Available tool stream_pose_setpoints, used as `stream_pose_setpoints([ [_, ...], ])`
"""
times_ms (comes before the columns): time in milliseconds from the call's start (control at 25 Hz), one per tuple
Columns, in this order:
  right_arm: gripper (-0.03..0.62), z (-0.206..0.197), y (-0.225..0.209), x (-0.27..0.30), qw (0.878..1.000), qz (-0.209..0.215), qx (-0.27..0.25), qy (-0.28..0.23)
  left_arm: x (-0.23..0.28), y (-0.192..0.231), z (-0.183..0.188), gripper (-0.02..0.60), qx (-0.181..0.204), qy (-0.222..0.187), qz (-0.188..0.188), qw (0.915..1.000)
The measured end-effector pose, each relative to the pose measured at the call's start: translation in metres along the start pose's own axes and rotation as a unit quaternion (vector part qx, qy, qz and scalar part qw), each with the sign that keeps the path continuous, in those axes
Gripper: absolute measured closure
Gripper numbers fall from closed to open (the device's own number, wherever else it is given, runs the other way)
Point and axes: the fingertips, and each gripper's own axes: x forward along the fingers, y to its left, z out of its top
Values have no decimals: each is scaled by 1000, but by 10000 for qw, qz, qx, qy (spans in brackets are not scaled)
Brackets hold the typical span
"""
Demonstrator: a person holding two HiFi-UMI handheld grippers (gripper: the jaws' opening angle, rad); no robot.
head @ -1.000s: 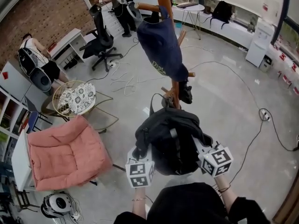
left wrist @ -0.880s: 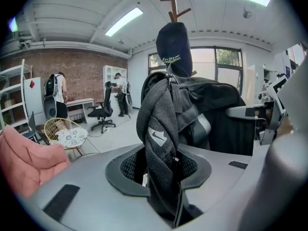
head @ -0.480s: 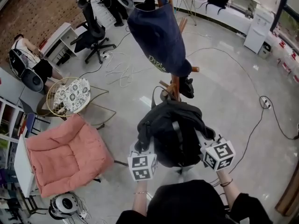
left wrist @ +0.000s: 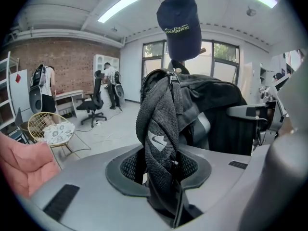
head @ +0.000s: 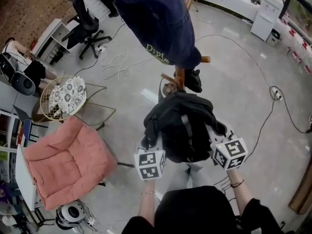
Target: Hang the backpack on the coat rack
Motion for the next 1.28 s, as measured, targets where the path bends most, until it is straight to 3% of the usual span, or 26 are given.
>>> stream_pose_setpoints([
  [720,551,-36,-28,29,9984,-482,185,240,51,-1,-28,448,-45,370,-92,9993],
  [1280,551,-46,-38,46,9977,-641,51,197,77,5,-36,443,-111,355,67,9993],
])
